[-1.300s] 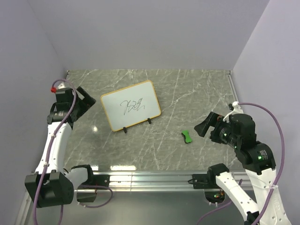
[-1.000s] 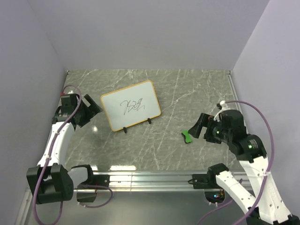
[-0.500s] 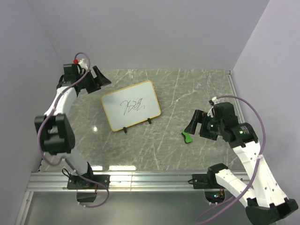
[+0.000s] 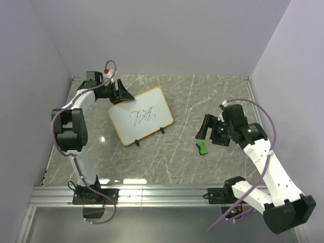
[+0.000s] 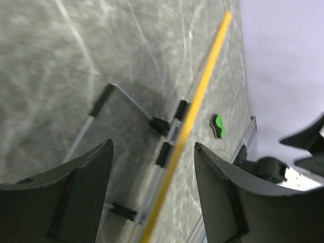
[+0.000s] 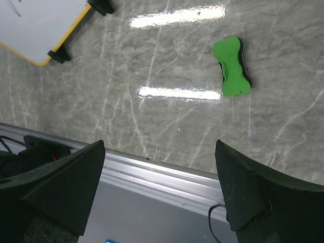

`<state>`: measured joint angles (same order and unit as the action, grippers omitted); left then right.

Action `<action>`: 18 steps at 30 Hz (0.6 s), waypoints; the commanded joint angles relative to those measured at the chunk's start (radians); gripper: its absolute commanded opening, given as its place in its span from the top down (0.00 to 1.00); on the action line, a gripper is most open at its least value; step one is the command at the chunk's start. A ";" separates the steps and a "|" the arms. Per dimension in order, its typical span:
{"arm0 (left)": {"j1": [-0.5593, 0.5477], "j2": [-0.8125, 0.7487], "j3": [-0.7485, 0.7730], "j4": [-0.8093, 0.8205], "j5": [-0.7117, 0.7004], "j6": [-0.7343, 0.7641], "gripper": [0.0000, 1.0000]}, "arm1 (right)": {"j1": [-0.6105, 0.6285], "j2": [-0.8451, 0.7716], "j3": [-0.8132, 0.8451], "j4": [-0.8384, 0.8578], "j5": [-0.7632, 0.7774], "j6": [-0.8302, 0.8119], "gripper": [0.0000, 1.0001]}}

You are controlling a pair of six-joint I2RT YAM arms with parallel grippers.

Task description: Erase the whiteboard

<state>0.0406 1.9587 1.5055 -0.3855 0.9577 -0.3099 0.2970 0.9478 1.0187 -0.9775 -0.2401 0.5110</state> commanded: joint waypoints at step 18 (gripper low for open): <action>-0.033 -0.135 -0.105 -0.009 -0.017 0.037 0.77 | 0.039 0.219 -0.147 0.240 0.064 -0.008 0.19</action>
<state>0.0086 1.8847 1.4277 -0.3851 0.9710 -0.2897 0.3271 1.1194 0.8745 -0.8028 -0.2291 0.5037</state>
